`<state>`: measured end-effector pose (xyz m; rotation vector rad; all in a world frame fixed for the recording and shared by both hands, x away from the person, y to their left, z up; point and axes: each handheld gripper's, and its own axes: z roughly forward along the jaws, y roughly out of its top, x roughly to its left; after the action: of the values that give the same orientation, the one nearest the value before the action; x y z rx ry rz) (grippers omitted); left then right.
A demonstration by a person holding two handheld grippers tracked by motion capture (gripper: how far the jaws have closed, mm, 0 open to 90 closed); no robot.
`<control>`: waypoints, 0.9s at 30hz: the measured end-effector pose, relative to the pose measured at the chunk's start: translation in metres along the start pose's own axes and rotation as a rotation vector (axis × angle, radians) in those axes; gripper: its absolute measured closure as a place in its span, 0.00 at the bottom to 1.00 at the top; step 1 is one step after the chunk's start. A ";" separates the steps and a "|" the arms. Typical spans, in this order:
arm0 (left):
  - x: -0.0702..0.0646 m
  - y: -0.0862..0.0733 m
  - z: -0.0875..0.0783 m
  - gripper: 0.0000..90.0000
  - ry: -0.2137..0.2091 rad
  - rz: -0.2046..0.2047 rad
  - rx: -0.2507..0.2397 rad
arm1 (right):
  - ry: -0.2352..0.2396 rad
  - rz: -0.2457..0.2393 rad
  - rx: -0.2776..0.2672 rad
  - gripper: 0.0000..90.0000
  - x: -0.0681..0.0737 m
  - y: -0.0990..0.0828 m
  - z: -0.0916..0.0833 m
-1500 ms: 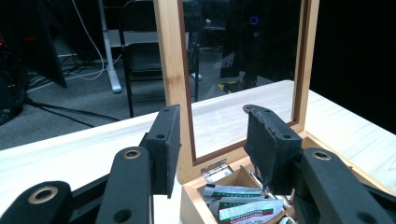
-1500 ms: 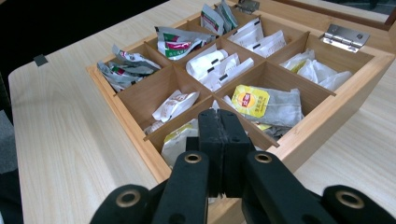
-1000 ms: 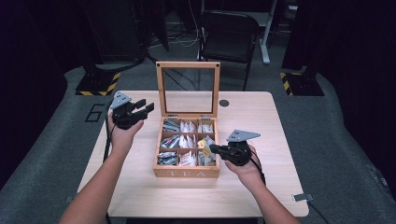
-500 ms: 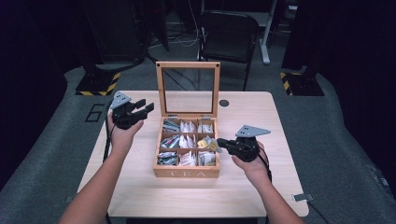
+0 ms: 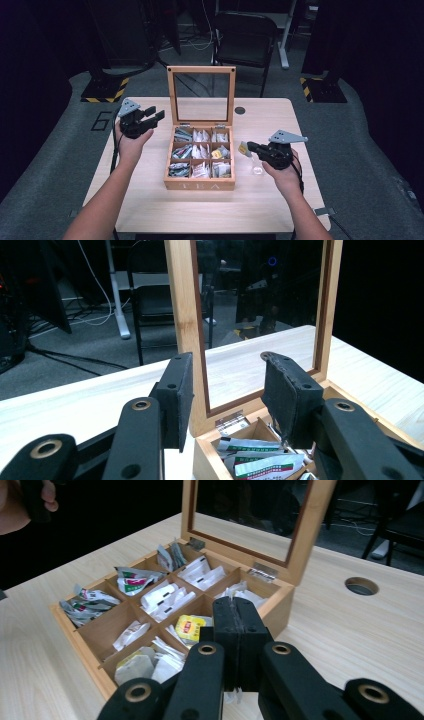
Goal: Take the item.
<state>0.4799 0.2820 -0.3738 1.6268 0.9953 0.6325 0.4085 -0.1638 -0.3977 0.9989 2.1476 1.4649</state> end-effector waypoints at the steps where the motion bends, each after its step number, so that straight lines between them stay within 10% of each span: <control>1: 0.000 0.000 0.000 0.61 0.000 0.001 0.001 | 0.000 0.000 0.000 1.00 0.000 0.000 0.000; 27: -0.001 -0.001 0.001 0.61 0.001 0.002 0.003 | -0.109 0.029 0.002 1.00 -0.025 -0.022 -0.025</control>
<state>0.4800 0.2801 -0.3753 1.6311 0.9956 0.6333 0.4019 -0.2026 -0.4099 1.0891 2.0665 1.3878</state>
